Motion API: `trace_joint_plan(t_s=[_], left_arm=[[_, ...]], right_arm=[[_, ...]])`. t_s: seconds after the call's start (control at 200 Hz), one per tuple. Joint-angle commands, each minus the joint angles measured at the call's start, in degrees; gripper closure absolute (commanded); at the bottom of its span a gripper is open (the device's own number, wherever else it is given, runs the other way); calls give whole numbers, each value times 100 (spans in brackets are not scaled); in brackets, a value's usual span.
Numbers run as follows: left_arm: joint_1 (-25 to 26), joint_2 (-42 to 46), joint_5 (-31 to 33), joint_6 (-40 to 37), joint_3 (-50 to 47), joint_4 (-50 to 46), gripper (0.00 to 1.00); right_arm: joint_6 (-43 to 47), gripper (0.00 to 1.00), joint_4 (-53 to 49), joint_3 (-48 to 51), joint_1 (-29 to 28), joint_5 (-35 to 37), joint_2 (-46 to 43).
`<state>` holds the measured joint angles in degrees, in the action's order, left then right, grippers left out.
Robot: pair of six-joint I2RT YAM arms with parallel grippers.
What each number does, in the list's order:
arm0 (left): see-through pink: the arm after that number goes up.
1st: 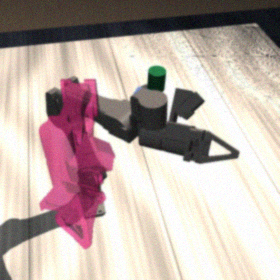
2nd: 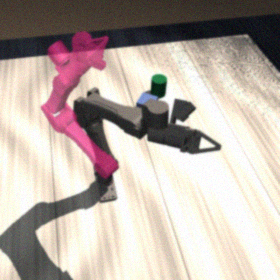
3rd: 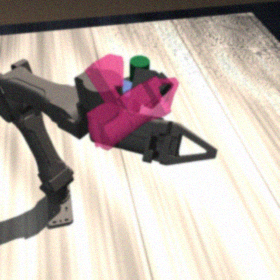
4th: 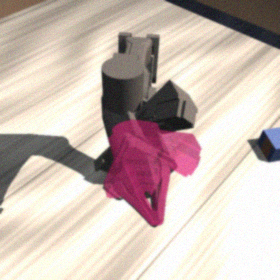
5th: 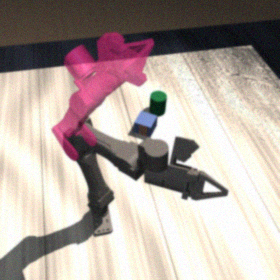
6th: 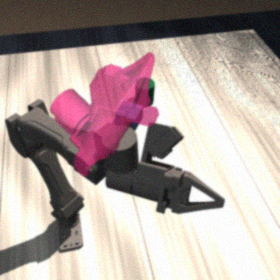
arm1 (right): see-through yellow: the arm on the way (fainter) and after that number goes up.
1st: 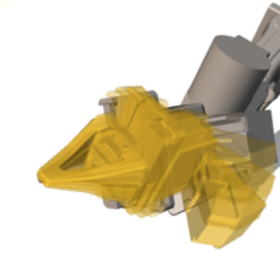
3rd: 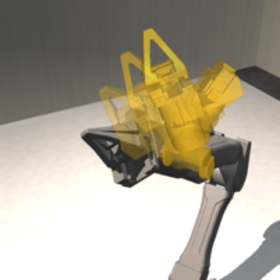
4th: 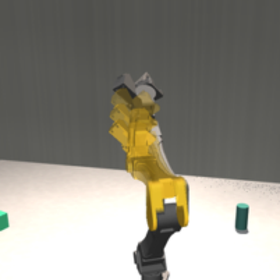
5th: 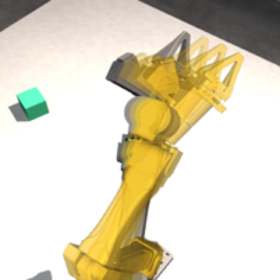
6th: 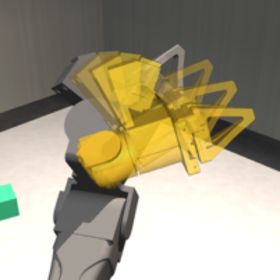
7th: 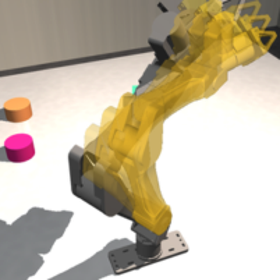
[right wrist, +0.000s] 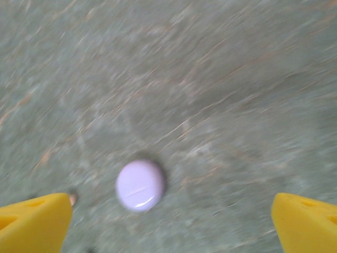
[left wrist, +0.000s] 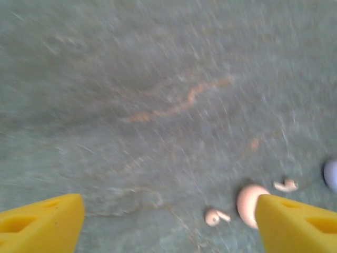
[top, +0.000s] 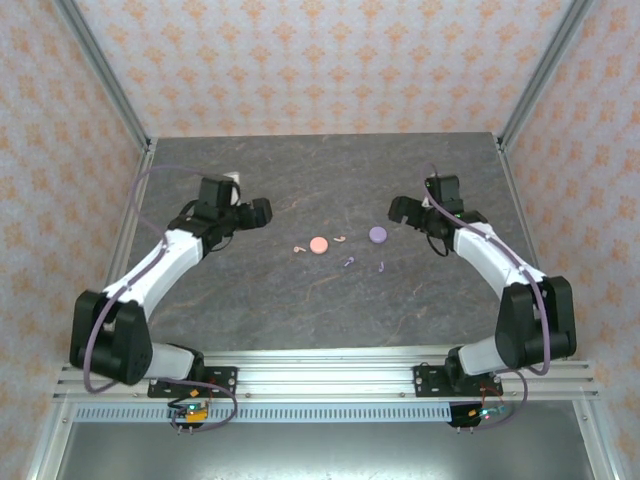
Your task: Insert the wireless bluetooth earbuds into the charging case
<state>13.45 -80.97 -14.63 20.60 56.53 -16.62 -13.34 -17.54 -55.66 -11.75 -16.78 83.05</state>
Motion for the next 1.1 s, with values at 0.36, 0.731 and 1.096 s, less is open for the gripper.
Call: trace_joint_plan(t_s=[0.36,0.731,1.096], left_arm=[[845,-2056,-622,334,1687,-1113,65],[962,-2806,-599,640,2323,-1195,78],[977,-3601,-972,777,2705,-1081,83]], right_arm=[[-455,48,-313,-861,-1196,-1584,1404],[-533,76,-639,-1871,-1924,-1614,2476],[-863,84,-628,-2006,-2118,-1465,2881]])
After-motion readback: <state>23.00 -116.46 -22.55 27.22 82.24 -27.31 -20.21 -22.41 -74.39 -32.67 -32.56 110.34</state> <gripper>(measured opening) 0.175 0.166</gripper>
